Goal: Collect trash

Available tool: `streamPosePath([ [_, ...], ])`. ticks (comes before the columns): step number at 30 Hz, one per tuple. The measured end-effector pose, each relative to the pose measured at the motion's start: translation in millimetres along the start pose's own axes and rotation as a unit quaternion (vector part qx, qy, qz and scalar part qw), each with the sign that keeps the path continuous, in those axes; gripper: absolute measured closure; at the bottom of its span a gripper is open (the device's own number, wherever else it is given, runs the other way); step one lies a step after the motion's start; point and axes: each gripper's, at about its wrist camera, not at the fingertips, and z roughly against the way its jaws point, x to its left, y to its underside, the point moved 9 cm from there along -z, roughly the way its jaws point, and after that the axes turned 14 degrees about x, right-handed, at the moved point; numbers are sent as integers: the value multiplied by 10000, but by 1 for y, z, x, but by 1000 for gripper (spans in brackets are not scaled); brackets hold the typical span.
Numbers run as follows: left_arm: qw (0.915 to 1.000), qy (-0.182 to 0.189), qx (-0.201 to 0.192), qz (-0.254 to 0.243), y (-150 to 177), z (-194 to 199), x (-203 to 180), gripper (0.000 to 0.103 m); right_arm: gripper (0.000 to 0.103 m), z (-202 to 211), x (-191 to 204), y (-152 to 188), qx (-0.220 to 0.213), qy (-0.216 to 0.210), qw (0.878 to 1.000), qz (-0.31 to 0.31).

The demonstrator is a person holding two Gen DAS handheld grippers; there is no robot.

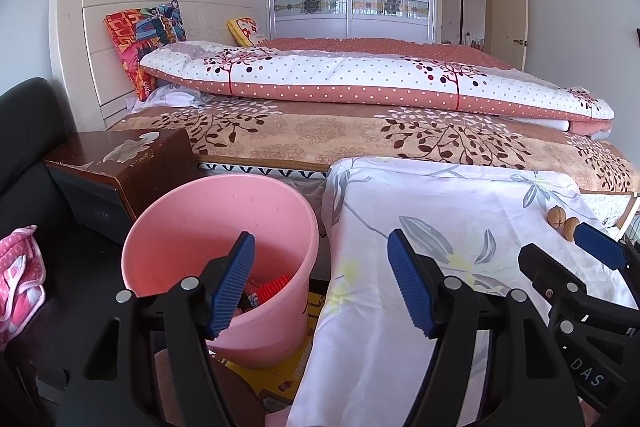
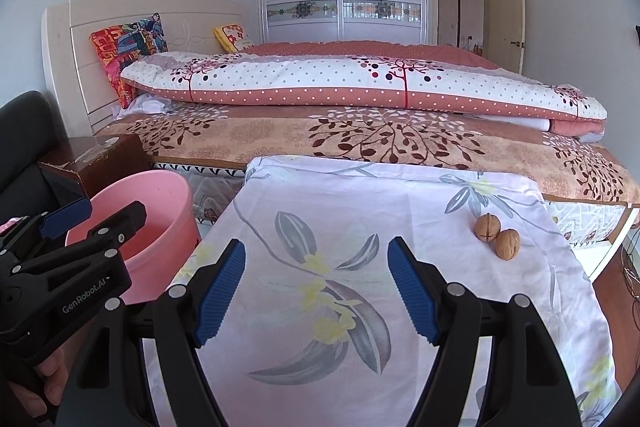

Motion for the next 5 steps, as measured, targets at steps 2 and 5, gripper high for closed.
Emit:
streamPosePath([
  [2,10000,8,29,14,1,-1,0,34,31,-1,0,0,9,-5,10000,-6],
  [5,10000,5,50,25,1,-3,-1,34,31,-2,-1,1,23,-10,10000,-19],
])
